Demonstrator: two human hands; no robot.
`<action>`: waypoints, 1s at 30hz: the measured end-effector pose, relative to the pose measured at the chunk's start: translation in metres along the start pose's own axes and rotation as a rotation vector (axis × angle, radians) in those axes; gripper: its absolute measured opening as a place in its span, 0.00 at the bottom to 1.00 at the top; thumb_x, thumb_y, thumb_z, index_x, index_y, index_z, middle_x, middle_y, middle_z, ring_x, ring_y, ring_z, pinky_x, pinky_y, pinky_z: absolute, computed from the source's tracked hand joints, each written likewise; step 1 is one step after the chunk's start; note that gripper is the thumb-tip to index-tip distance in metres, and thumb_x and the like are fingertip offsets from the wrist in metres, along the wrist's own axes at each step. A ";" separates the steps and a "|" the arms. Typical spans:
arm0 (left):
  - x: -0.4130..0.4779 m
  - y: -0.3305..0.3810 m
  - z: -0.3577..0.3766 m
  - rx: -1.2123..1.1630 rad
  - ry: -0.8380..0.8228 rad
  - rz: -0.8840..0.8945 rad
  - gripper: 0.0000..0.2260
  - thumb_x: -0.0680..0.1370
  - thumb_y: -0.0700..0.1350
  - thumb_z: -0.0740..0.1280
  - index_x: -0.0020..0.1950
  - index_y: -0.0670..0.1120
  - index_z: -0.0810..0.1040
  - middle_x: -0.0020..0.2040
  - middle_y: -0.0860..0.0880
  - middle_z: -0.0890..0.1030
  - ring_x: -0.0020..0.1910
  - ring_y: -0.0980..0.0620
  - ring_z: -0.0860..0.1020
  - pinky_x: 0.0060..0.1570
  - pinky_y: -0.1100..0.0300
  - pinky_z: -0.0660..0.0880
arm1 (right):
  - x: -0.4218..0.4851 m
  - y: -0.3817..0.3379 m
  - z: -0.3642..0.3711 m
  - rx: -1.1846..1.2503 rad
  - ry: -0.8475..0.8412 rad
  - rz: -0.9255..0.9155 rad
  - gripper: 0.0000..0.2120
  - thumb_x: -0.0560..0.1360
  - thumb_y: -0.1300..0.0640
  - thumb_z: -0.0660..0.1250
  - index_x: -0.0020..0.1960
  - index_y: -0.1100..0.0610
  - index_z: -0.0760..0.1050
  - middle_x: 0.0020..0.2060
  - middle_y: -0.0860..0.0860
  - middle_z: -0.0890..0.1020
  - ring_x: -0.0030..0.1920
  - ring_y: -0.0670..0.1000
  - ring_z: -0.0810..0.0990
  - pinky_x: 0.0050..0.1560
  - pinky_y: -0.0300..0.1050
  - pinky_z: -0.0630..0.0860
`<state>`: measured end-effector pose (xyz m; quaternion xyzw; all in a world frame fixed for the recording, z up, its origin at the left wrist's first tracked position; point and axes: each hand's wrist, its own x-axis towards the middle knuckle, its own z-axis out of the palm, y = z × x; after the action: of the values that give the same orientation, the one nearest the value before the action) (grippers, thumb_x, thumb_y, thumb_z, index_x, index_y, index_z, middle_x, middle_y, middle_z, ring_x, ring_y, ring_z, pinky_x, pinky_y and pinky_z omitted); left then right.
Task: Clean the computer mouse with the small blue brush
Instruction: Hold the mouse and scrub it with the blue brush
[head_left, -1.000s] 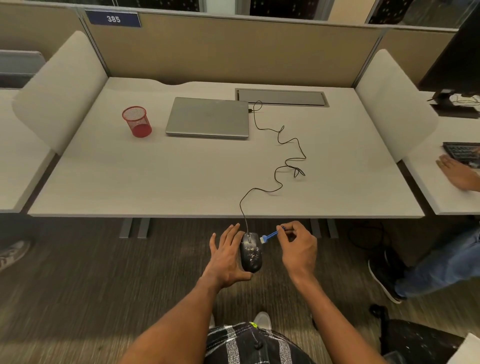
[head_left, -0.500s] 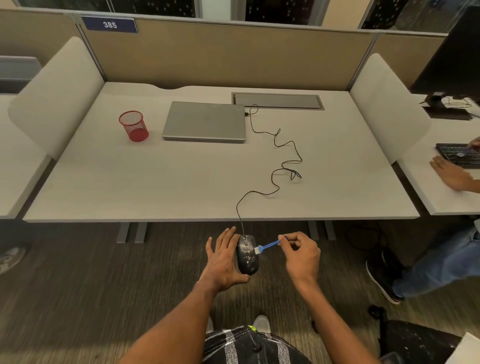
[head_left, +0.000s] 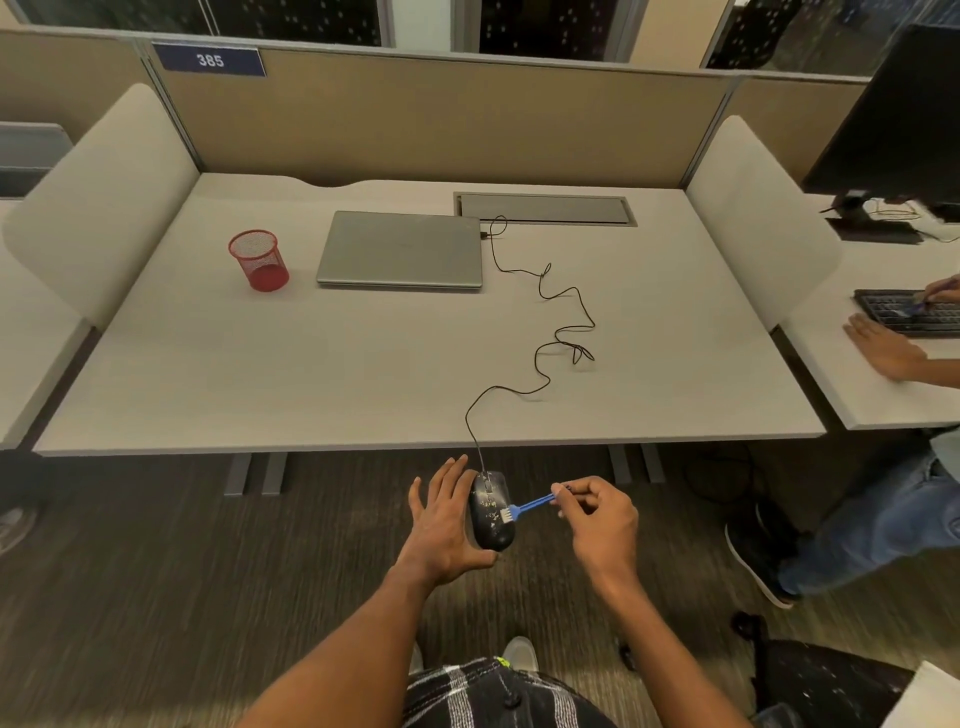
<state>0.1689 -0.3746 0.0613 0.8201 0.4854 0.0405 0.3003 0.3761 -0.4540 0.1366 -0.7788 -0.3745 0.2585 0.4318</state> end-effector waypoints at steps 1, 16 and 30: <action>0.000 0.000 -0.001 0.004 0.001 0.002 0.57 0.65 0.74 0.73 0.84 0.51 0.50 0.85 0.53 0.44 0.83 0.52 0.36 0.79 0.36 0.32 | -0.001 0.001 0.000 -0.017 0.011 -0.001 0.04 0.78 0.56 0.74 0.46 0.48 0.82 0.37 0.45 0.84 0.41 0.40 0.84 0.36 0.33 0.81; -0.002 0.001 0.000 -0.004 -0.002 -0.007 0.56 0.66 0.72 0.74 0.84 0.52 0.50 0.85 0.53 0.44 0.83 0.52 0.37 0.79 0.35 0.34 | -0.011 0.002 -0.001 -0.030 0.027 -0.094 0.04 0.78 0.57 0.74 0.46 0.48 0.82 0.38 0.42 0.84 0.42 0.39 0.84 0.39 0.35 0.83; -0.004 0.001 0.001 -0.009 0.002 -0.019 0.56 0.66 0.72 0.74 0.84 0.51 0.51 0.85 0.52 0.46 0.83 0.52 0.39 0.79 0.36 0.34 | -0.026 0.001 0.000 -0.014 0.016 -0.127 0.02 0.78 0.59 0.74 0.48 0.53 0.83 0.39 0.43 0.84 0.42 0.41 0.84 0.40 0.41 0.84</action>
<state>0.1682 -0.3784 0.0616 0.8140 0.4935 0.0406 0.3036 0.3614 -0.4750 0.1382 -0.7586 -0.4215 0.2214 0.4448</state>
